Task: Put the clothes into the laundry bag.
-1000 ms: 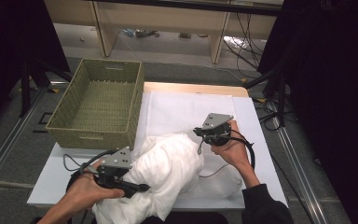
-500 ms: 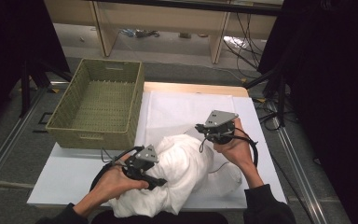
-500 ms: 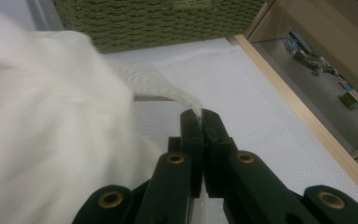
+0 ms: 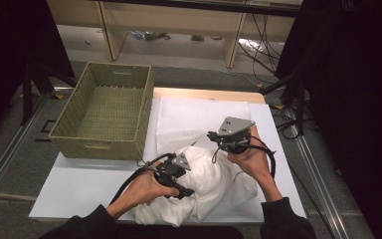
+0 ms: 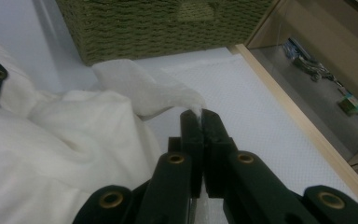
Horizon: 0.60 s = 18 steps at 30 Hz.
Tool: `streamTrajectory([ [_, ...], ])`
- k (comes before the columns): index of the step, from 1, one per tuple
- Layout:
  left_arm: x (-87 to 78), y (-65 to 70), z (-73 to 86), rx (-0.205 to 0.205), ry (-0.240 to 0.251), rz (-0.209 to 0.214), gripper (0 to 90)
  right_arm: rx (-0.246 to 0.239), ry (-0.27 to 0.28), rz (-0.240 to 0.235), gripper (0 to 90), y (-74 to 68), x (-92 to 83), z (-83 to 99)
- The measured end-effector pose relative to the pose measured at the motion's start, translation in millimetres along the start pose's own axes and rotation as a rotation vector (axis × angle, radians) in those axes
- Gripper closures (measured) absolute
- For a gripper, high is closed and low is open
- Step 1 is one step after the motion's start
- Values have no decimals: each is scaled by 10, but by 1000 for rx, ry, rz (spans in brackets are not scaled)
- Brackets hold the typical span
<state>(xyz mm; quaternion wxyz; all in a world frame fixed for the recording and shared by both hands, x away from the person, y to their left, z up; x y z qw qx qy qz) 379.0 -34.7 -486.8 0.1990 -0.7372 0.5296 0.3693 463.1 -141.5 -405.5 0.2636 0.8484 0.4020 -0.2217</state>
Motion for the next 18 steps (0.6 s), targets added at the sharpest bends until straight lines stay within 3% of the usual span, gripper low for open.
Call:
streamTrajectory([
  [4,-163,-267,-87,-116,93,-65,502,-10,12,-5,900,-10,-54,-25],
  [6,-194,-309,-106,-126,107,-79,497,-9,13,-11,900,-24,-48,-32],
  [7,-206,-382,-142,-153,126,-106,485,-17,14,-11,900,-29,-34,-36],
  [9,-59,-368,-162,-179,130,-101,463,-22,10,-11,900,-43,-20,-39],
  [10,32,-354,-142,-162,99,-77,457,-18,4,-15,900,-53,-20,-34],
  [11,148,-317,-168,-200,112,-70,450,-18,3,-15,900,-57,-19,-33],
  [13,294,-299,-167,-182,86,-60,420,-14,1,-22,900,-74,-36,-24],
  [14,346,-296,-206,-209,113,-68,406,-18,0,-23,900,-75,-43,-19],
  [15,326,-338,-169,-155,66,-67,391,-16,0,-23,900,-76,-55,-11],
  [16,343,-353,-212,-198,109,-79,379,-19,1,-24,900,-74,-70,-2],
  [18,327,-392,-231,-222,141,-97,323,-7,-6,-29,900,-93,-90,30],
])
Point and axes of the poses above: each handheld gripper's, and its own axes: x roughly forward along the jaws, z roughly out of its underside, y roughly to its right, the point moved 9 cm from there along x, roughly forward along the jaws, and after that the axes turned 4 degrees about x, right-handed, at the moved point
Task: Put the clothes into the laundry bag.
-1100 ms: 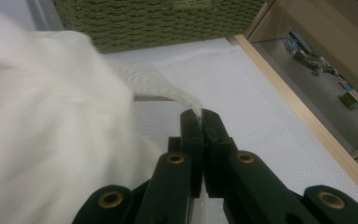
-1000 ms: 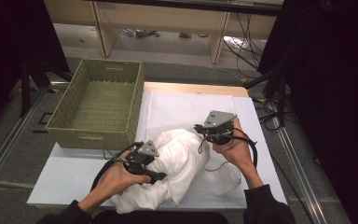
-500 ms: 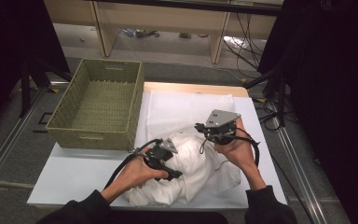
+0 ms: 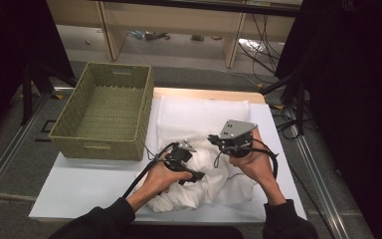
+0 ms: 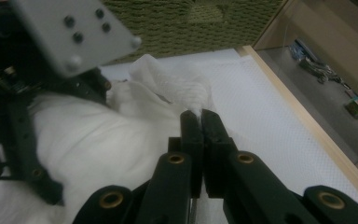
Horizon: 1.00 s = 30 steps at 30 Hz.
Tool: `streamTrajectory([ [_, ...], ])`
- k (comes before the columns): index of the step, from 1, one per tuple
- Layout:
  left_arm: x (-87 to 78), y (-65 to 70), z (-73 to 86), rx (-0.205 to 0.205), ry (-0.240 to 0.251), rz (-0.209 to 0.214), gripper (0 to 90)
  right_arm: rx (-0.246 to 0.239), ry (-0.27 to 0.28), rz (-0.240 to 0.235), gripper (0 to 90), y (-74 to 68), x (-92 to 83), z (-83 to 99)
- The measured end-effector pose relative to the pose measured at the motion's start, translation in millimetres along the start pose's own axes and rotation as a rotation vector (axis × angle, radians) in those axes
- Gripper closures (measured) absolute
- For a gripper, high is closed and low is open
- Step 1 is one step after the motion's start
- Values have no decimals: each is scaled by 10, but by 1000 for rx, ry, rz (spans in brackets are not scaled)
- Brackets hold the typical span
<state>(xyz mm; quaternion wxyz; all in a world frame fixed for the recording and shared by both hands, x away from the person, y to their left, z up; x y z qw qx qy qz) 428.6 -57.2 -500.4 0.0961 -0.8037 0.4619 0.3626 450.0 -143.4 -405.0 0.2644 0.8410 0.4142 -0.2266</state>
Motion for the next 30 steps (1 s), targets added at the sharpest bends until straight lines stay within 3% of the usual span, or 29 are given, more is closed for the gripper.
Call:
streamTrajectory([
  [1,-26,6,1,12,-4,9,295,-1,-5,-2,900,-9,-3,21],
  [3,-116,69,-41,-8,29,36,233,-4,-11,-3,900,-13,2,58],
  [5,-265,116,-80,4,68,57,200,3,-12,-4,900,-18,6,82],
  [7,-424,140,-62,35,75,36,181,23,-18,-5,900,-32,-12,102],
  [9,-581,141,-11,77,82,2,192,1,-8,-2,900,-10,-13,95],
  [10,-650,153,25,61,82,-8,178,10,-11,-2,900,-13,-19,100],
  [15,-958,167,131,82,111,-10,154,4,-12,-4,900,-20,-7,98],
  [16,-961,158,158,82,109,-13,155,8,-14,-7,900,-28,-6,98],
  [18,-909,70,255,103,55,-36,155,4,-13,-5,900,-30,1,93],
  [20,-780,-15,320,93,37,-35,155,1,-11,-6,900,-36,2,89],
  [22,-584,-69,330,83,47,-4,153,0,-13,-6,900,-37,6,90],
  [24,-369,-47,353,9,15,57,144,9,-18,-9,900,-48,9,93],
  [25,-280,-36,353,19,8,71,114,5,-18,-10,900,-51,12,94],
  [26,-220,19,346,18,-3,125,174,-3,-16,-9,900,-49,19,91],
  [27,-185,82,318,13,4,186,401,-6,-16,-10,900,-56,25,92],
  [28,-171,121,276,-10,17,204,516,-7,-16,-15,900,-66,29,92],
  [30,-213,193,153,-4,54,195,743,-9,-18,-27,900,-94,32,86],
])
Point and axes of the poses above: each handheld gripper's, and its own axes: x roughly forward along the jaws, z roughly out of its underside, y roughly to its right, the point moved 9 cm from there along x, roughly forward along the jaws, and after that the axes turned 4 degrees about x, right-handed, at the moved point
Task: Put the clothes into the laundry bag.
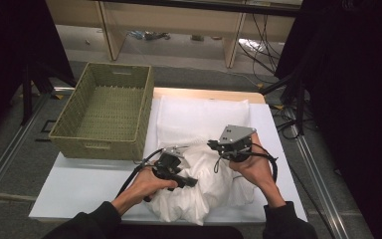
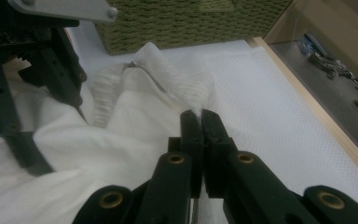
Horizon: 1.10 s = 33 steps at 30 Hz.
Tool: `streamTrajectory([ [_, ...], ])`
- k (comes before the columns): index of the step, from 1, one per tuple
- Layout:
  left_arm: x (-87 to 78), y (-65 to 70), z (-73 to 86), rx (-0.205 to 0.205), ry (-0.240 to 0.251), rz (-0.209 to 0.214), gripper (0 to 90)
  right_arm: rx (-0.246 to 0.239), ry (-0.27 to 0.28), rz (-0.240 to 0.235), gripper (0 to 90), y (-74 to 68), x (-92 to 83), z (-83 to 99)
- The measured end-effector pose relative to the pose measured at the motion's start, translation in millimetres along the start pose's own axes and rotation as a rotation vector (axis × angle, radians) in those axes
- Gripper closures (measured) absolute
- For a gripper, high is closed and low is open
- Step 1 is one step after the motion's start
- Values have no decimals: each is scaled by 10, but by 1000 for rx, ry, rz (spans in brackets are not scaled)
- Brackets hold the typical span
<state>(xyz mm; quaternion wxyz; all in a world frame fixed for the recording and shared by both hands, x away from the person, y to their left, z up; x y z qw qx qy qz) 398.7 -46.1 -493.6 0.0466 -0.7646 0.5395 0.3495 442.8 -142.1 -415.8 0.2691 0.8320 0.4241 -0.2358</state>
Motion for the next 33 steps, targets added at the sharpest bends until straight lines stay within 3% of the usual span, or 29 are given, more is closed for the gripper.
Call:
streamTrajectory([
  [1,-34,39,-95,11,30,-8,809,-3,2,-9,900,-15,-4,-9],
  [3,-112,99,-306,13,81,-10,847,0,21,-19,900,-32,-33,-52],
  [5,-99,1,-428,52,77,-77,850,8,28,-17,900,-42,-83,-95],
  [7,7,-153,-414,45,62,-117,850,6,40,-14,900,-55,-141,-142],
  [9,176,-324,-322,-12,42,-176,845,1,45,-11,900,-69,-190,-170],
  [11,262,-454,-222,-9,-5,-190,816,-3,39,-4,900,-64,-212,-166],
  [12,289,-473,-247,-69,38,-197,787,-3,34,2,900,-55,-212,-150],
  [14,191,-493,-247,-63,19,-223,636,4,30,-3,900,-32,-191,-107],
  [15,132,-449,-264,-61,25,-217,543,13,28,-3,900,-13,-178,-80],
  [17,-37,-377,-227,-35,-16,-219,356,23,25,-1,900,22,-174,-42],
  [20,-331,-343,-129,12,-5,-292,241,34,27,3,900,45,-186,-32],
  [22,-419,-330,-69,15,-11,-292,195,32,25,4,900,42,-188,-33],
  [23,-569,-319,86,17,-35,-281,195,29,22,2,900,26,-184,-35],
  [26,-693,-363,335,-19,-56,-290,151,30,16,-4,900,1,-165,-34],
  [27,-686,-393,405,-5,-67,-293,155,30,19,2,900,-1,-156,-38],
  [28,-630,-415,460,-16,-69,-298,151,23,17,-7,900,-13,-144,-44],
  [31,-365,-392,549,-73,-113,-215,158,25,10,-15,900,-37,-111,-52],
  [32,-334,-396,557,-60,-138,-182,207,11,13,-12,900,-37,-98,-59],
  [33,-273,-376,498,-98,-104,-162,326,19,7,-15,900,-51,-95,-56],
])
Point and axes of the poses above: each handheld gripper's, and its own axes: x roughly forward along the jaws, z roughly out of its underside, y roughly to its right, the point moved 9 cm from there along x, roughly forward along the jaws, and after that the axes turned 4 degrees about x, right-handed, at the moved point
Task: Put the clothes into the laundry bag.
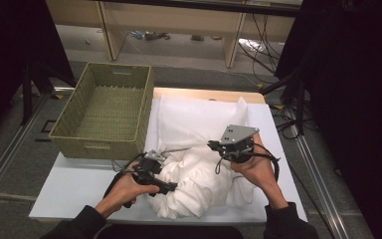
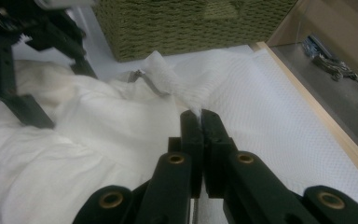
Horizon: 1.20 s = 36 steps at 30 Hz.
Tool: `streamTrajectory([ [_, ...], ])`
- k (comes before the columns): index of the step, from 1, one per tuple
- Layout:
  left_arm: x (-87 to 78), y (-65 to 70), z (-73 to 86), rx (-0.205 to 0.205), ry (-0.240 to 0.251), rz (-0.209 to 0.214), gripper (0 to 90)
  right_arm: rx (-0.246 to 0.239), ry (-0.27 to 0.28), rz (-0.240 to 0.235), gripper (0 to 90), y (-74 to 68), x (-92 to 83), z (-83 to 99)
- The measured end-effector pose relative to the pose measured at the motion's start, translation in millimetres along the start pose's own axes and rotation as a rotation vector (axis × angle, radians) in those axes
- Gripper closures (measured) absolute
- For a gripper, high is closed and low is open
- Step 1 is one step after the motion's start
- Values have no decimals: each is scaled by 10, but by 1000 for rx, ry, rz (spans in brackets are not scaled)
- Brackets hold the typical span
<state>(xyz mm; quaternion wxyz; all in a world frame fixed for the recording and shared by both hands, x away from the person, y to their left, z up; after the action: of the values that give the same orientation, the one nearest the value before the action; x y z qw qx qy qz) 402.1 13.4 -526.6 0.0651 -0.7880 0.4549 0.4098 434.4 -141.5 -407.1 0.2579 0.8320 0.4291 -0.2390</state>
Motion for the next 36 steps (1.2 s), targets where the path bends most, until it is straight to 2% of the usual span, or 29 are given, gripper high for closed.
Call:
streamTrajectory([
  [1,8,-4,-47,17,15,-11,496,-13,2,1,900,-4,9,0],
  [2,2,11,-98,24,33,6,704,-14,0,-3,900,-11,9,2],
  [3,-9,44,-149,11,51,30,779,-9,1,-6,900,-17,8,1],
  [4,-18,93,-199,22,62,45,822,-8,3,-8,900,-19,6,-2],
  [6,-43,197,-315,63,73,45,839,-9,12,-11,900,-25,-10,-21],
  [9,-75,357,-618,109,123,60,845,-9,42,-16,900,-38,-48,-85],
  [11,-80,383,-836,132,165,52,845,-16,51,-22,900,-62,-82,-125],
  [12,-58,340,-923,148,177,39,845,-20,56,-21,900,-72,-101,-144],
  [13,4,230,-964,159,169,-22,844,-22,57,-17,900,-77,-121,-156],
  [14,83,89,-950,162,137,-70,842,-28,57,-8,900,-73,-138,-163],
  [15,179,-1,-933,102,136,-60,838,-27,55,-9,900,-80,-151,-165],
  [16,279,-54,-907,39,136,-35,829,-24,48,-9,900,-86,-159,-157],
  [17,360,-108,-868,9,130,-31,811,-26,44,-5,900,-85,-156,-147],
  [18,416,-132,-834,1,127,-29,794,-33,36,-5,900,-81,-142,-126],
  [19,437,-134,-812,13,125,-27,783,-27,26,-9,900,-80,-123,-100],
  [21,390,-120,-819,25,133,-33,731,-15,12,-17,900,-81,-73,-49],
  [24,197,-86,-828,24,140,-40,506,-18,-3,-21,900,-86,-22,-8],
  [27,-66,-2,-761,21,148,-32,308,-22,-9,-24,900,-110,-6,-5],
  [29,-273,12,-675,54,107,-65,212,-19,-8,-24,900,-109,-2,-8],
  [31,-486,23,-624,71,113,-81,206,-14,-9,-26,900,-114,1,-6],
  [33,-635,11,-526,53,110,-88,178,-19,-8,-24,900,-114,7,-15],
  [35,-662,-20,-338,53,66,-101,172,-23,-6,-25,900,-116,7,-21],
  [36,-629,-24,-221,57,30,-92,171,-21,-6,-22,900,-112,5,-21],
])
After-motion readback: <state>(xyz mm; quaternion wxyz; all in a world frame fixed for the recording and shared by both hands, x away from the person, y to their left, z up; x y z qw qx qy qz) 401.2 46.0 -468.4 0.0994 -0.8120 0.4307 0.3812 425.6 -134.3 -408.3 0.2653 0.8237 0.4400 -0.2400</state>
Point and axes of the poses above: each handheld gripper's, and its own axes: x roughly forward along the jaws, z roughly out of its underside, y roughly to its right, the point moved 9 cm from there along x, roughly forward along the jaws, and after that the axes turned 4 degrees about x, right-handed, at the moved point
